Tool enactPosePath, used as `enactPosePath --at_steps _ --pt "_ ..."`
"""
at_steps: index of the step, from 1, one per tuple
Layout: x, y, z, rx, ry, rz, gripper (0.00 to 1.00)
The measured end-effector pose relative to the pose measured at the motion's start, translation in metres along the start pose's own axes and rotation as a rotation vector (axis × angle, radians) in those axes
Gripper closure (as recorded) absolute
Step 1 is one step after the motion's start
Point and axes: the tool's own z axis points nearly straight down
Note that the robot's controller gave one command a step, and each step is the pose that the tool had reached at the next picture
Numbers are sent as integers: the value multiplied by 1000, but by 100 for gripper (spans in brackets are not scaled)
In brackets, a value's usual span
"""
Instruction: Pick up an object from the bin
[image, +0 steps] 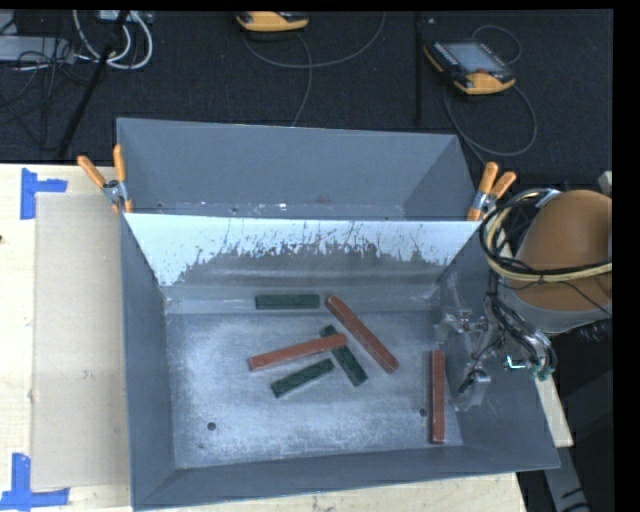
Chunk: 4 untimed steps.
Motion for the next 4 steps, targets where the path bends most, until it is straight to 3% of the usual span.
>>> enactPosePath --at_steps 1,2,3,4 --pt "3 -20 73 0 -3 -402 0" --pt "-1 -17 69 -2 -11 -408 100" --pt "-13 27 -268 9 -13 -1141 100" --pt "31 65 -108 -3 0 -1345 100"
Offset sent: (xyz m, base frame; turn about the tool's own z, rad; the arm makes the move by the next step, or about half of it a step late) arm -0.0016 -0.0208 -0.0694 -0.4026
